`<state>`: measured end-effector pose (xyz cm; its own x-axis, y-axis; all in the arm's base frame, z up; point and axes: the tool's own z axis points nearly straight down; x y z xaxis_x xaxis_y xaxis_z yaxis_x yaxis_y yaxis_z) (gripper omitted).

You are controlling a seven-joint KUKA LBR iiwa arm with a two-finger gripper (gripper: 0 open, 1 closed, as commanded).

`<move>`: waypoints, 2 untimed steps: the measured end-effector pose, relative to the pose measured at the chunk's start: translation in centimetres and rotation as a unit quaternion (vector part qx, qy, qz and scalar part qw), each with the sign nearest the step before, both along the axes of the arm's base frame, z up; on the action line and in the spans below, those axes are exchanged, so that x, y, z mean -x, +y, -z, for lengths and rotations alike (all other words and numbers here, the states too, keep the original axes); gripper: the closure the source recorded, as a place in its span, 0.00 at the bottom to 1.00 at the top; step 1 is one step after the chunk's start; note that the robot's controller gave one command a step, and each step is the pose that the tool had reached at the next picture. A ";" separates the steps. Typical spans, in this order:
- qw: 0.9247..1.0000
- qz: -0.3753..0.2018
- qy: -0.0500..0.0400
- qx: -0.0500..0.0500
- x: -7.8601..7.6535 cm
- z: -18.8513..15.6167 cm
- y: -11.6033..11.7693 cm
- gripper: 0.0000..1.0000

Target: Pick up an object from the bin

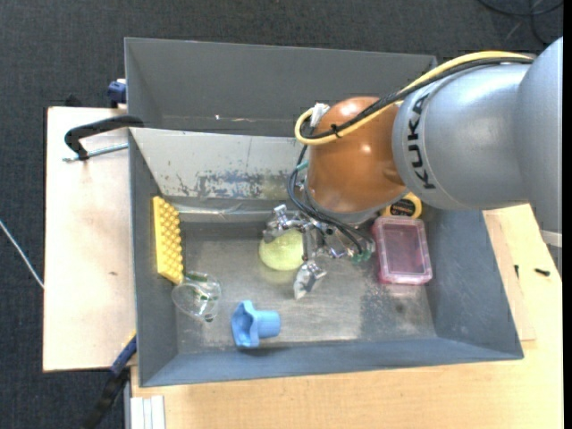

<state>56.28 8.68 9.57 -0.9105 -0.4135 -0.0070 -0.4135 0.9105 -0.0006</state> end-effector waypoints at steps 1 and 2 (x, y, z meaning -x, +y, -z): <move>0.987 0.162 -0.010 -0.009 -2.7 1.4 -0.1 1.00; 0.987 0.162 -0.010 -0.009 -2.7 1.4 -0.1 1.00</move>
Offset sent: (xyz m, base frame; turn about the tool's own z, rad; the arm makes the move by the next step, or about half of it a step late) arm 0.0000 0.0000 0.0000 0.0000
